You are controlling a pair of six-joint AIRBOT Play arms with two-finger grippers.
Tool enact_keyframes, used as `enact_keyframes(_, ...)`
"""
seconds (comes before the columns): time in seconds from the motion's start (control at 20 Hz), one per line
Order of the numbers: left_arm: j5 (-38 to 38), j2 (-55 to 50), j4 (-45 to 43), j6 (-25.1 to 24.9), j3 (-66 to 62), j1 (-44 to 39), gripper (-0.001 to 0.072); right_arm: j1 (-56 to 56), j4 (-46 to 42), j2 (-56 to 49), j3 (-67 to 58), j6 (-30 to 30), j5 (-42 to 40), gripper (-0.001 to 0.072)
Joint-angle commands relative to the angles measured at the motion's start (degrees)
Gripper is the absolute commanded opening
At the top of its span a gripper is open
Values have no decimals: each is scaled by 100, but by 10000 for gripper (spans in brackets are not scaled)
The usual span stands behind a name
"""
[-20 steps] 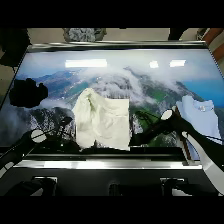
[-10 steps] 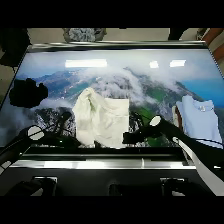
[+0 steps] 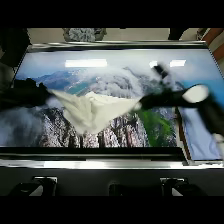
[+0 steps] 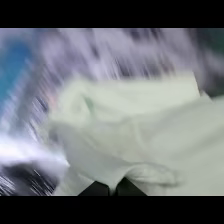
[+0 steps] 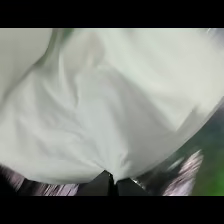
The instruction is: Fold the shirts.
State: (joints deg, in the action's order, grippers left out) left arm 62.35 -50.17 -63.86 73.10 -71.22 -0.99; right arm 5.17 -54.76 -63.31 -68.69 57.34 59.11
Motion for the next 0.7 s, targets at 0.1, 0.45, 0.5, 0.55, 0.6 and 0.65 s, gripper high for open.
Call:
enact_keyframes(0.1, 17, 166, -315, 1353, -3908, 2079, 28, -1241, -2006, 1862, -2955, 275, -413, 41)
enact_keyframes(0.45, 9, 527, -76, 1611, -4437, 2131, 28, -1252, -2363, 2542, -3213, 352, 367, 42)
enact_keyframes(0.5, 20, 555, -87, 1611, -4439, 2131, 27, -1252, -2400, 2551, -3213, 350, 439, 42)
enact_keyframes(0.55, 50, 564, -98, 1609, -4439, 2131, 28, -1252, -2400, 2551, -3213, 352, 474, 42)
enact_keyframes(0.6, 122, 562, -140, 1609, -4435, 2131, 28, -1252, -2402, 2544, -3213, 350, 487, 42)
enact_keyframes(0.65, 236, 560, -208, 1609, -4428, 2133, 27, -1252, -2424, 2542, -3213, 350, 516, 42)
